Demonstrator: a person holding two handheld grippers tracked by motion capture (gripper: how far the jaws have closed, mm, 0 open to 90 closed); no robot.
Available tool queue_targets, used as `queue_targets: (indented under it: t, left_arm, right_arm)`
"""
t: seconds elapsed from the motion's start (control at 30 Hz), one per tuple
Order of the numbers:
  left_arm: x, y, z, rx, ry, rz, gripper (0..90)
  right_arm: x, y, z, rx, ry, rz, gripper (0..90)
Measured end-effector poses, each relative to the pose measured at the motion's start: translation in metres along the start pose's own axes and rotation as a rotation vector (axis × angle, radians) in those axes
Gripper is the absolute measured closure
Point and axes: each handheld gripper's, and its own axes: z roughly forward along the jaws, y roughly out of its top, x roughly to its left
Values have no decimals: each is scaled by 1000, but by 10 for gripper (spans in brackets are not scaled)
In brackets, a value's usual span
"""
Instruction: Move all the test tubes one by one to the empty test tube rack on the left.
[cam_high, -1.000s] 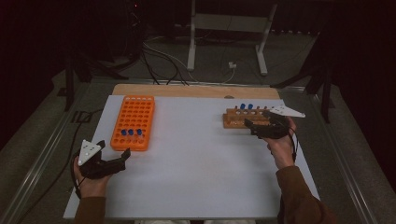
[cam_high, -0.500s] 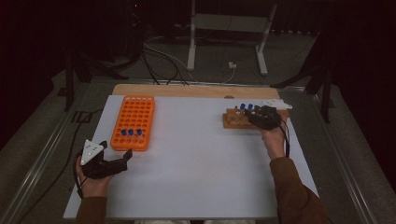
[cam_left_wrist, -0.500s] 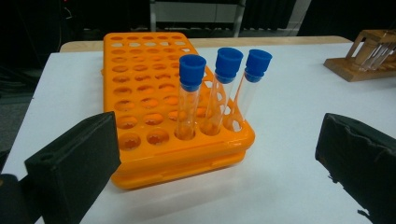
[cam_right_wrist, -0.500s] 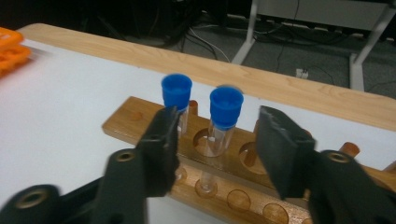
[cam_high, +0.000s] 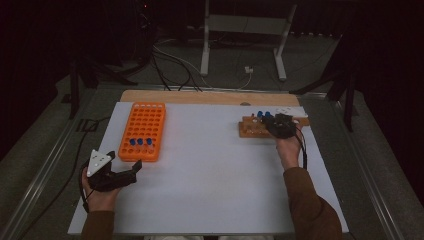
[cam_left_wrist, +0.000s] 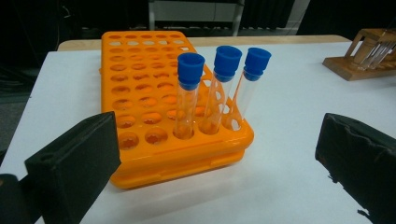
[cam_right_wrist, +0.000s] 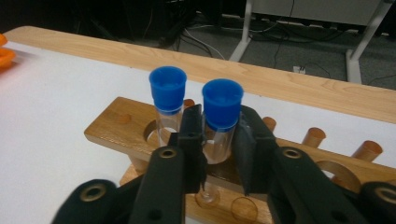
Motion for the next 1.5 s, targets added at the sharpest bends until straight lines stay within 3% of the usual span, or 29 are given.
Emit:
queue_targets:
  t: [0.23, 0.37, 0.7, 1.03, 1.23, 1.5]
  left_arm:
    - [0, 0, 0, 2, -2, 3, 8]
    - [1, -1, 1, 3, -3, 0, 8]
    - [0, -1, 1, 3, -2, 0, 8]
    - [-1, -1, 1, 1, -2, 2, 8]
    - [-2, -1, 2, 3, -5, 4, 8]
    - [-3, -1, 2, 2, -10, 6, 8]
  right_arm:
    - [3, 1, 0, -1, -21, -9, 766]
    - [-2, 4, -5, -26, -16, 19, 766]
    - [0, 17, -24, -86, -5, 16, 766]
    - [1, 30, -50, -144, 12, -19, 767]
    - [2, 37, -65, -176, 37, -21, 766]
    - [10, 36, -80, -172, 84, -43, 765]
